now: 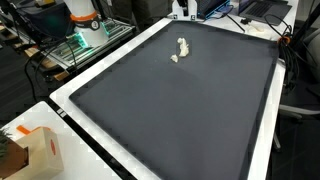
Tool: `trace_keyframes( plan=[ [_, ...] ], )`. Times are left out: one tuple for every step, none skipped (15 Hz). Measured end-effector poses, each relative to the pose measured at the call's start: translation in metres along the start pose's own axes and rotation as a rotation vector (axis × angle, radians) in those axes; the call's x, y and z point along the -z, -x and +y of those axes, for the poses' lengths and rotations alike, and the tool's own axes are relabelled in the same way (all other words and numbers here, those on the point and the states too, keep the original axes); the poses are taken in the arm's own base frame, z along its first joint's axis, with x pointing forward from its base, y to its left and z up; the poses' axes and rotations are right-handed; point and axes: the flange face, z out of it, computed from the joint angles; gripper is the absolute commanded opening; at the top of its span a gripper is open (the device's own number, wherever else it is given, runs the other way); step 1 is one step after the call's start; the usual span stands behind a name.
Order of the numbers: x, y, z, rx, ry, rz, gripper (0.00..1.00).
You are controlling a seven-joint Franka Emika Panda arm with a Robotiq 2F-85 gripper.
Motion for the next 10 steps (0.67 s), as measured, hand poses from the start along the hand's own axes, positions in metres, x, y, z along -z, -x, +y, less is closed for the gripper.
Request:
trace_keyframes(
  plan=[
    [0.000, 0.001, 0.002, -0.002, -0.025, -0.016, 0.01],
    [0.000, 0.001, 0.004, -0.006, -0.049, -0.034, 0.01],
    [0.000, 0.002, 0.006, -0.010, -0.074, -0.051, 0.01],
    [-0.001, 0.002, 0.008, -0.014, -0.098, -0.066, 0.01],
    [-0.001, 0.001, 0.011, -0.018, -0.123, -0.080, 0.01],
    [-0.002, 0.001, 0.013, -0.023, -0.148, -0.094, 0.01],
    [-0.003, 0.000, 0.016, -0.027, -0.172, -0.105, 0.01],
    [-0.004, -0.001, 0.019, -0.031, -0.197, -0.115, 0.01],
    [-0.005, -0.001, 0.022, -0.034, -0.223, -0.123, 0.01],
    [-0.006, -0.002, 0.026, -0.038, -0.247, -0.131, 0.01]
  ],
)
